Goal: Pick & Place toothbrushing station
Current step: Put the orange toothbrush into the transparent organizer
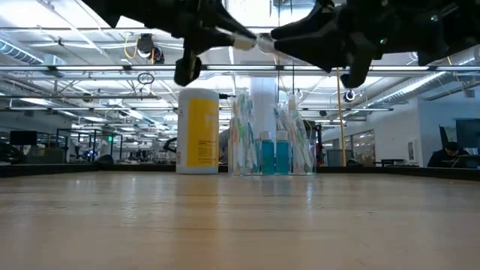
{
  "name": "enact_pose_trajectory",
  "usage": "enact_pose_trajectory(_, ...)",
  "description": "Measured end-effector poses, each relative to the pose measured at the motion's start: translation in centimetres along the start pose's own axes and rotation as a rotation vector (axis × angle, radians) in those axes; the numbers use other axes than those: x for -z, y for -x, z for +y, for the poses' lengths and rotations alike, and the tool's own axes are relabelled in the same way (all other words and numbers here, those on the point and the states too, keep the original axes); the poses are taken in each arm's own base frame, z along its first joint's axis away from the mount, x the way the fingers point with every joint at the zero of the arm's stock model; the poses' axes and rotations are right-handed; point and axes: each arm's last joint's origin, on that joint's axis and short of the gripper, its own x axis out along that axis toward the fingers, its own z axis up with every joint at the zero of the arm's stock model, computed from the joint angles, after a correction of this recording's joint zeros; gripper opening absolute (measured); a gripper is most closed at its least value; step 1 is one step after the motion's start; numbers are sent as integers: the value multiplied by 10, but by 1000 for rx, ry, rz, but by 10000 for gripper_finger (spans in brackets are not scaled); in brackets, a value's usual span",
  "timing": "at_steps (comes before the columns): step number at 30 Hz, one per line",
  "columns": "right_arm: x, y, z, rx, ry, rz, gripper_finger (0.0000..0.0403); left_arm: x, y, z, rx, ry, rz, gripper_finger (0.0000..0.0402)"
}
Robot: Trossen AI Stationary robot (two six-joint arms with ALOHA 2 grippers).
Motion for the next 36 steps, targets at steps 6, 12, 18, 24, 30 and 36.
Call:
enact_pose_trajectory(6,1,-16,4,27,138,17,162,-1,0,-2,23,7,0,28)
enact_pose_trajectory(12,8,-18,7,81,321,163,137,-1,0,-2,38,43,13,30)
enact_pose_trajectory(18,8,-18,6,82,331,163,69,-1,0,-3,42,48,17,30)
enact_pose_trajectory(24,9,-18,8,70,341,171,10,-1,0,-3,46,47,13,31)
enact_pose_trajectory(30,9,-18,8,67,364,172,19,-3,0,-1,39,45,11,45)
enact_pose_trajectory(36,8,-18,8,64,384,169,7,-13,0,7,13,0,-18,89)
